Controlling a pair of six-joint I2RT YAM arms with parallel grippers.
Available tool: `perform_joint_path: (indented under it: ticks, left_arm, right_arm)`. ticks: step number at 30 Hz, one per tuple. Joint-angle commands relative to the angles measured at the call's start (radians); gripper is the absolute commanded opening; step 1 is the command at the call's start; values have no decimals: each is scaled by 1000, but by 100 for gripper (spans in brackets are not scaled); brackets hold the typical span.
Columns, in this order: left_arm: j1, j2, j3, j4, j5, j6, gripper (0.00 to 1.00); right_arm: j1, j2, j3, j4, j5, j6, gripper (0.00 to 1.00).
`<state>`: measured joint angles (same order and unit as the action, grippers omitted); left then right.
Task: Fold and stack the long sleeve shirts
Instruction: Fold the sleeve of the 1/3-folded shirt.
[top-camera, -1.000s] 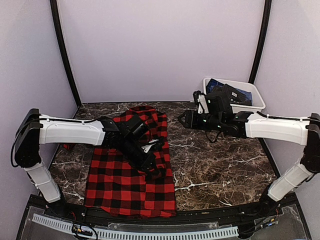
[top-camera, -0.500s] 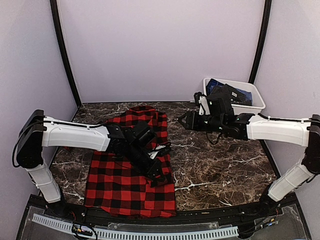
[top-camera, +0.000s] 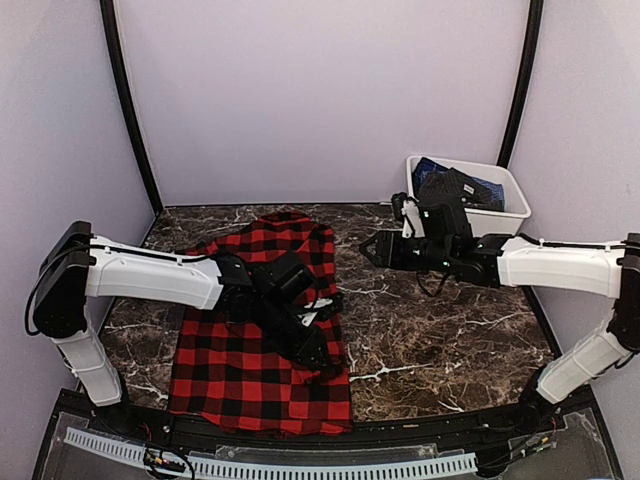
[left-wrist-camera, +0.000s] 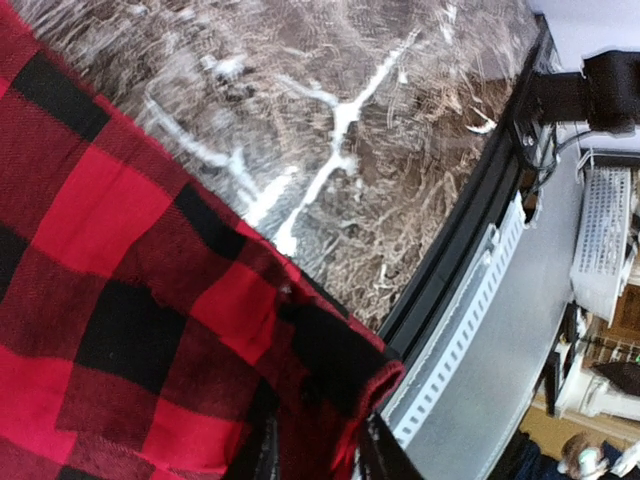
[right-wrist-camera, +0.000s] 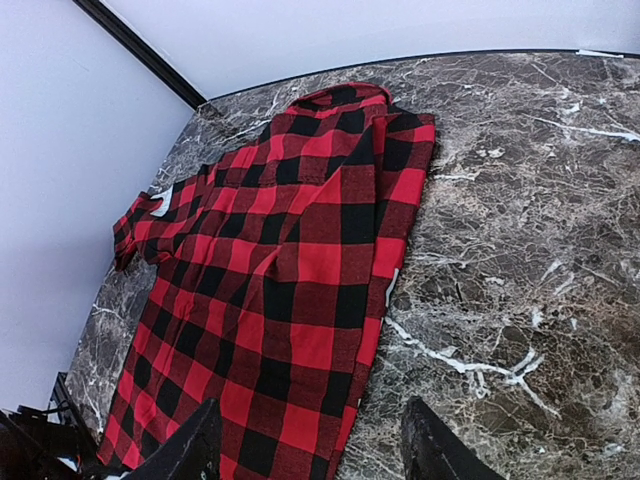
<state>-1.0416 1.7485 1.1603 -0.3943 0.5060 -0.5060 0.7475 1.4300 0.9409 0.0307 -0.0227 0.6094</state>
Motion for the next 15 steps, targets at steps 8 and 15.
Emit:
perform_joint_path:
  ticks: [8, 15]
  left_arm:
    - [29, -121, 23, -14, -271, -18, 61]
    - [196, -95, 78, 73, -341, 3, 51]
  right_arm:
    - [-7, -29, -48, 57, -27, 12, 59]
    - [-7, 13, -59, 75, -68, 22, 58]
